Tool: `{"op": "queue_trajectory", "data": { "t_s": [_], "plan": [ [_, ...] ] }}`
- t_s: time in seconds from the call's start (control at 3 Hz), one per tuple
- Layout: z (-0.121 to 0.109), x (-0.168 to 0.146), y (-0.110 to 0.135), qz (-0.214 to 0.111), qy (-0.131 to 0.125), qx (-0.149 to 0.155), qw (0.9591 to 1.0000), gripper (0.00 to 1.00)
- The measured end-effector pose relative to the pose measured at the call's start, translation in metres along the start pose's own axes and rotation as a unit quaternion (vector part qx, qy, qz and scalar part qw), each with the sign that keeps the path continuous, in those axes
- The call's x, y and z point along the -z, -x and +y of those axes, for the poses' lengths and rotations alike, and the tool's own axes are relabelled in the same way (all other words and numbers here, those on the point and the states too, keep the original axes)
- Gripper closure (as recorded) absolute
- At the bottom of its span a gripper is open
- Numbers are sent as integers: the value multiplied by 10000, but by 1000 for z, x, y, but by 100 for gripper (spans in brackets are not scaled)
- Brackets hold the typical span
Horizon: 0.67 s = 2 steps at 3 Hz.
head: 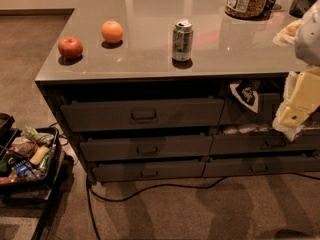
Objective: Open middle drawer
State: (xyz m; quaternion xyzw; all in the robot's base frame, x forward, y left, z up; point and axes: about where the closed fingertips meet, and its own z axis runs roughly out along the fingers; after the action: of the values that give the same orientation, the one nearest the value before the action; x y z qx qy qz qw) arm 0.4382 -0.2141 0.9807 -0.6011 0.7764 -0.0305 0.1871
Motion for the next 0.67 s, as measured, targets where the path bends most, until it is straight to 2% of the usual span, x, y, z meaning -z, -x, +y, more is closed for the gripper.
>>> {"op": "queue_trajectory", "data": {
  "t_s": [0.33,0.67],
  "plan": [
    [11,4,-1,-550,-310,33,9980,0],
    [31,-2,1,-1097,-724,246,9910,0]
  ]
}}
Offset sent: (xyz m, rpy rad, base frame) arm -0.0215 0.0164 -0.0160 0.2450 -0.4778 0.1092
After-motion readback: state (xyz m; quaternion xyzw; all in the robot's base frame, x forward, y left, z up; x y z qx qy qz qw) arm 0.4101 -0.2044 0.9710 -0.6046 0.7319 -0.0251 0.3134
